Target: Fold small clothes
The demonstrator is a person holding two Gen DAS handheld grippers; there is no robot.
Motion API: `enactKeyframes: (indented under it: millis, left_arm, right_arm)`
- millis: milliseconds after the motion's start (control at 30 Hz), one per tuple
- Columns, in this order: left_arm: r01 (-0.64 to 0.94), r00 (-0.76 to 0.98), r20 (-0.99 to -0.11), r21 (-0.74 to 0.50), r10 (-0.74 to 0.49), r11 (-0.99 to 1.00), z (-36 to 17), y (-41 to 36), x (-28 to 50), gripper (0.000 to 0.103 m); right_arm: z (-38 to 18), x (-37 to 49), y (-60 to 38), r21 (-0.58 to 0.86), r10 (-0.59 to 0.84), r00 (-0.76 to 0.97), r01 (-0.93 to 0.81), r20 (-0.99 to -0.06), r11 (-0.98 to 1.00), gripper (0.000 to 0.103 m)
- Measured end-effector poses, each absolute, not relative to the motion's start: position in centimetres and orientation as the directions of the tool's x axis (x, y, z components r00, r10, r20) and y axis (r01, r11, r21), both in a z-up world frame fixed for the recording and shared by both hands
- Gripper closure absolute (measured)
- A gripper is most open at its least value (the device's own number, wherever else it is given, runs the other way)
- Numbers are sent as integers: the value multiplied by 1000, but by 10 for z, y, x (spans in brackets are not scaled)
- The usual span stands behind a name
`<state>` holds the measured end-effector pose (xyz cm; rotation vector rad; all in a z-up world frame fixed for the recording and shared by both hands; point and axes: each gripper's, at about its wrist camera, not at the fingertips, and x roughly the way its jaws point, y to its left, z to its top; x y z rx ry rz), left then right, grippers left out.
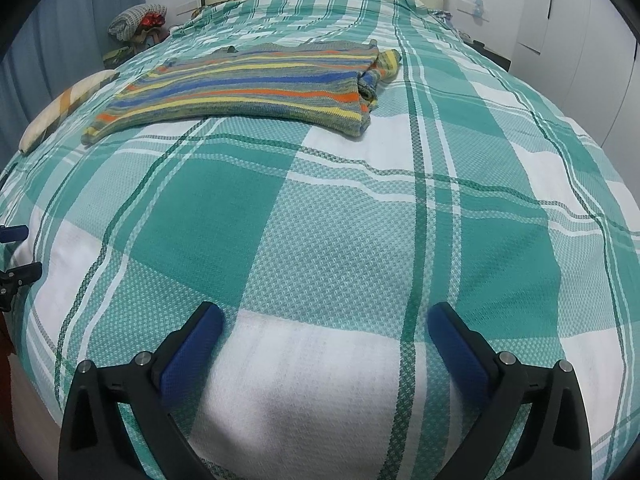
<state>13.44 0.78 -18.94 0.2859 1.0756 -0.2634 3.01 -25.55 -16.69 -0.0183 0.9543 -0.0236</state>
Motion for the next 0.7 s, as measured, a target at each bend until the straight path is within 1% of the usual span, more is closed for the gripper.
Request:
enactKeyframes:
  millis: [700]
  left_arm:
    - [350, 455, -887, 101, -75, 931, -189, 7, 134, 1]
  right_arm:
    - [-167, 29, -255, -26, -29, 579, 13, -815, 1000, 1]
